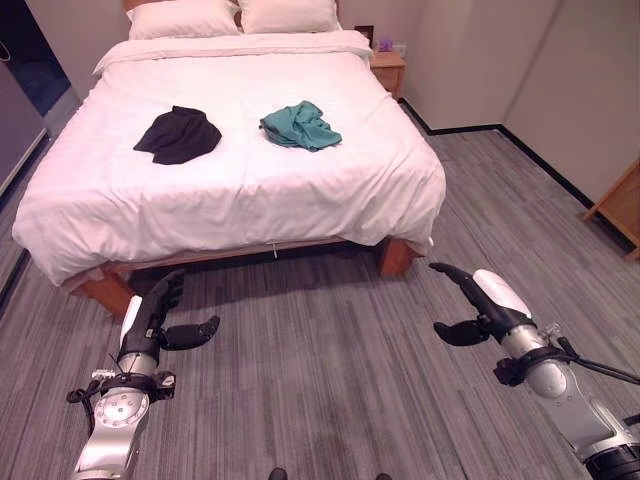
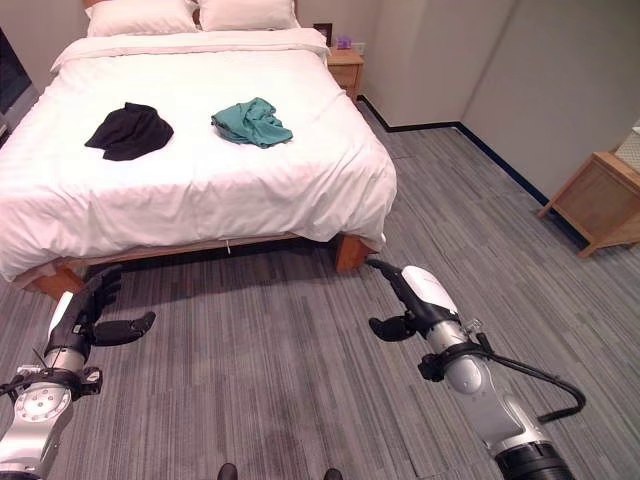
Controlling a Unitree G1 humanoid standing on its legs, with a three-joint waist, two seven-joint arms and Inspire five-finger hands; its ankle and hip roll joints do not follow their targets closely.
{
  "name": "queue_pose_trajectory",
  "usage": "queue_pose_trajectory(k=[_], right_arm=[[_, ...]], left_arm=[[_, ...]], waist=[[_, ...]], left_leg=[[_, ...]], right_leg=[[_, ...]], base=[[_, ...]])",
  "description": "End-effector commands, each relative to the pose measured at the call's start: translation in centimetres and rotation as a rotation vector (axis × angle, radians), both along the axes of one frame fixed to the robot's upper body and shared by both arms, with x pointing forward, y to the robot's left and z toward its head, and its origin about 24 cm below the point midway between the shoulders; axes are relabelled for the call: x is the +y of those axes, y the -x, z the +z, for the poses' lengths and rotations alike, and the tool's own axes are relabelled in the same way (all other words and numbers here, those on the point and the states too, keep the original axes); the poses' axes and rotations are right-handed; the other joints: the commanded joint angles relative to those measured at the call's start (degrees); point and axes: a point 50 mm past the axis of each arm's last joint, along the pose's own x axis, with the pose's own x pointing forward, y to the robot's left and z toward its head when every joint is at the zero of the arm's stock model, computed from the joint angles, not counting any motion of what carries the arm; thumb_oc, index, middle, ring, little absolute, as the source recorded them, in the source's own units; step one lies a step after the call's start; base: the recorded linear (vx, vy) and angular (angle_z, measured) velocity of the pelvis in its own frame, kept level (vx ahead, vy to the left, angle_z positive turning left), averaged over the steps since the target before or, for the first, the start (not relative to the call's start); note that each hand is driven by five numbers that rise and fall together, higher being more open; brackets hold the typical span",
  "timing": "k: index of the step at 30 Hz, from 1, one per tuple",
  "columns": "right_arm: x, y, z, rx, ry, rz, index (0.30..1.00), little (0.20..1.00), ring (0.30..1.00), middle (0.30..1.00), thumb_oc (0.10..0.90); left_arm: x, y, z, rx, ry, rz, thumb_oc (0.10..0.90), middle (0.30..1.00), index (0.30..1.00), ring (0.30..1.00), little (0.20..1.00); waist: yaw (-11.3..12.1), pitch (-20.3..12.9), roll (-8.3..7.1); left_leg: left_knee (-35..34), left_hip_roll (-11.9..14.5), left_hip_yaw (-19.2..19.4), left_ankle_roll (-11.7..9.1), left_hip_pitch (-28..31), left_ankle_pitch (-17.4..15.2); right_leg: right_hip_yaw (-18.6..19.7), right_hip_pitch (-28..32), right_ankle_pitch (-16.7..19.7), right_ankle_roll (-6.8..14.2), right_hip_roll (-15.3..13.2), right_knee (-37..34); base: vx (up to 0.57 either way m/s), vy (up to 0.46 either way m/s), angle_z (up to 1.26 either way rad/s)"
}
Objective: Pick up bed clothes into laundry basket.
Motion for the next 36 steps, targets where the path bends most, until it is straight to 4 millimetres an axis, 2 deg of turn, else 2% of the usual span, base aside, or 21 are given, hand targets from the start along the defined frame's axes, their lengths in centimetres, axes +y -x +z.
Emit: queue_pose_trajectory(k=[1, 8, 18, 21, 23, 24, 25, 26, 27, 28, 29, 30, 31, 32, 33, 35, 36], right_arm=[[0.8, -1.8, 5.7, -0.237, 0.063, 0.085, 0.9, 0.9, 0.9, 0.9, 0.8], [-0.7, -1.1, 3.8, -0.169, 0.066, -0.006, 0.9, 0.9, 0.9, 0.9, 0.8], [-0.9, -1.1, 2.9, -0.142, 0.012, -0.046, 0.9, 0.9, 0.9, 0.9, 0.8], [-1.0, -1.0, 2.8, -0.145, 0.017, -0.054, 0.9, 0.9, 0.9, 0.9, 0.8], [-1.4, -0.7, 2.4, -0.137, 0.023, -0.076, 0.9, 0.9, 0.9, 0.9, 0.8], [-1.5, -0.8, 2.5, -0.139, 0.031, -0.084, 0.9, 0.9, 0.9, 0.9, 0.8], [-1.5, -0.8, 2.5, -0.141, 0.031, -0.084, 0.9, 0.9, 0.9, 0.9, 0.8], [-1.4, -1.1, 2.9, -0.152, 0.041, -0.076, 0.9, 0.9, 0.9, 0.9, 0.8], [-1.4, -1.1, 2.9, -0.152, 0.042, -0.076, 0.9, 0.9, 0.9, 0.9, 0.8], [-1.3, -1.0, 2.9, -0.154, 0.037, -0.076, 0.9, 0.9, 0.9, 0.9, 0.8], [-1.6, -0.7, 3.0, -0.155, 0.044, -0.088, 0.9, 0.9, 0.9, 0.9, 0.8], [-1.6, -0.7, 3.0, -0.155, 0.045, -0.088, 0.9, 0.9, 0.9, 0.9, 0.8], [-1.9, -0.6, 3.2, -0.162, 0.053, -0.096, 0.9, 0.9, 0.9, 0.9, 0.8], [-2.2, -0.6, 3.3, -0.171, 0.051, -0.105, 0.9, 0.9, 0.9, 0.9, 0.8], [-2.4, -0.7, 3.4, -0.176, 0.042, -0.118, 0.9, 0.9, 0.9, 0.9, 0.8], [-2.4, -0.6, 3.3, -0.172, 0.039, -0.124, 0.9, 0.9, 0.9, 0.9, 0.8], [-2.6, -0.5, 3.3, -0.167, 0.039, -0.129, 0.9, 0.9, 0.9, 0.9, 0.8]], left_arm=[[-0.3, -1.9, 3.1, -0.166, -0.024, -0.074, 0.8, 0.9, 0.9, 0.9, 0.9], [-0.1, -1.6, 2.9, -0.144, -0.032, -0.074, 0.8, 0.9, 0.9, 0.9, 0.9], [-0.1, -1.5, 3.2, -0.16, -0.047, -0.063, 0.8, 0.9, 0.9, 0.9, 0.9], [-0.2, -1.8, 3.5, -0.173, -0.051, -0.068, 0.8, 0.9, 0.9, 0.9, 0.9], [-0.2, -2.1, 3.9, -0.183, -0.061, -0.073, 0.8, 0.9, 0.9, 0.9, 0.9], [-0.3, -2.3, 4.0, -0.19, -0.059, -0.067, 0.8, 0.9, 0.9, 0.9, 0.9], [-0.3, -2.3, 4.0, -0.192, -0.059, -0.066, 0.8, 0.9, 0.9, 0.9, 0.9], [-0.3, -2.3, 4.0, -0.19, -0.058, -0.059, 0.8, 0.9, 0.9, 0.9, 0.9], [-0.3, -2.4, 4.0, -0.191, -0.057, -0.059, 0.8, 0.9, 0.9, 0.9, 0.9], [-0.3, -2.3, 4.0, -0.189, -0.053, -0.055, 0.8, 0.9, 0.9, 0.9, 0.9], [-0.6, -2.7, 4.3, -0.205, -0.05, -0.064, 0.8, 0.9, 0.9, 0.9, 0.9], [-0.6, -2.7, 4.3, -0.205, -0.049, -0.065, 0.8, 0.9, 0.9, 0.9, 0.9], [-0.7, -2.8, 4.5, -0.212, -0.05, -0.07, 0.8, 0.9, 0.9, 0.9, 0.9], [-0.8, -3.0, 4.7, -0.218, -0.054, -0.075, 0.8, 0.9, 0.9, 0.9, 0.9], [-0.6, -3.2, 5.1, -0.224, -0.065, -0.073, 0.8, 0.9, 0.9, 0.9, 0.9], [-0.4, -3.2, 5.1, -0.219, -0.076, -0.065, 0.8, 0.9, 0.9, 0.9, 0.9], [-0.1, -3.0, 5.0, -0.209, -0.087, -0.062, 0.8, 0.9, 0.9, 0.9, 0.9]], waist=[[1.27, -2.89, 0.31], [0.89, -2.1, -0.17], [0.98, -2.1, -0.7], [1.04, -1.87, -0.84], [0.89, -1.37, -0.88], [0.63, 0.49, -0.54], [0.78, 0.59, -0.61], [0.77, 2.26, 0.49], [0.77, 2.24, 0.51], [0.17, 2.54, 0.91], [-2.45, 3.46, 0.91], [-2.55, 3.26, 1.18], [-3.5, 3.4, 0.84], [-4.17, 3.42, 0.3], [-5.55, 3.57, -0.66], [-6.47, 3.52, -0.48], [-6.95, 3.04, -0.79]], left_leg=[[0.14, -0.57, -4.6, 0.52, 0.14, -3.97], [0.14, -2.39, -4.72, 2.02, 0.6, -4.91], [0.14, -3.28, -3.83, 2.78, 1.91, -6.54], [0.14, -3.48, -3.96, 2.94, 1.55, -5.98], [0.14, -3.43, -4.52, 3.41, 2.19, -6.78], [0.24, -3.73, -4.4, 4.07, 3.14, -6.85], [0.27, -3.9, -4.22, 4.17, 3.05, -6.78], [0.14, -3.47, -3.6, 4.71, 4.07, -7.19], [0.14, -3.44, -3.61, 4.67, 4.02, -7.25], [0.14, -3.19, -3.79, 4.92, 4.51, -7.85], [0.14, -3.73, -5.63, 5.5, 6.35, -8.85], [0.14, -3.33, -5.75, 5.39, 6.36, -9.27], [0.14, -3.71, -6.69, 5.38, 7.16, -10.11], [0.14, -4.12, -7.62, 5.29, 8.04, -11.19], [0.14, -4.09, -9.15, 4.43, 10.5, -13.43], [0.14, -2.69, -9.82, 3.63, 11.77, -14.71], [0.14, -1.5, -11.1, 2.92, 13.44, -16.84]], right_leg=[[-0.85, 2.77, -2.33, 4.57, -6.17, 0.63], [-0.02, 1.82, -1.36, 5.44, -7.85, 2.68], [0.5, 2.02, -0.99, 6.09, -8.62, 2.49], [0.42, 1.22, -1.01, 6.22, -8.91, 3.61], [1.32, -0.48, -1.79, 6.19, -9.13, 8.95], [1.76, -4.63, 3.41, 6.95, -10.11, 17.18], [2.16, -5.12, 3.38, 7.07, -10.26, 17.7], [0.4, -9.51, 6.58, 7.47, -11.32, 24.84], [0.45, -9.78, 6.33, 7.43, -11.34, 25.28], [-0.75, -11.92, 4.95, 6.79, -10.23, 27.52], [-0.29, -17.09, 0.85, 5.27, -3.82, 26.53], [-0.56, -17.08, 0.38, 5.18, -3.53, 26.71], [-0.86, -18.36, -0.43, 4.89, -1.28, 23.43], [-1.64, -18.46, -0.33, 4.11, -0.14, 19.15], [-4.09, -20.76, 1.69, 3.28, 0.85, 9.78], [-5.52, -21.34, 3.4, 3.48, 1.67, 5.6], [-5.7, -21.45, 4.5, 3.71, 1.81, 2.95]], base=[[0.01, 0.086, 0.01], [0.02, 0.075, 0.0], [0.02, 0.042, -0.06], [0.01, 0.031, -0.05], [0.02, 0.057, 0.0], [-0.04, 0.077, 0.0], [-0.02, 0.144, -0.05], [0.0, 0.083, -0.08], [0.08, 0.124, -0.17], [0.23, 0.112, -0.17], [0.25, 0.107, -0.08], [0.3, 0.06, 0.04], [0.26, -0.031, 0.44], [0.54, -0.095, 0.66], [0.44, -0.1, 0.79], [0.49, -0.138, 0.82], [0.47, -0.149, 0.66]])
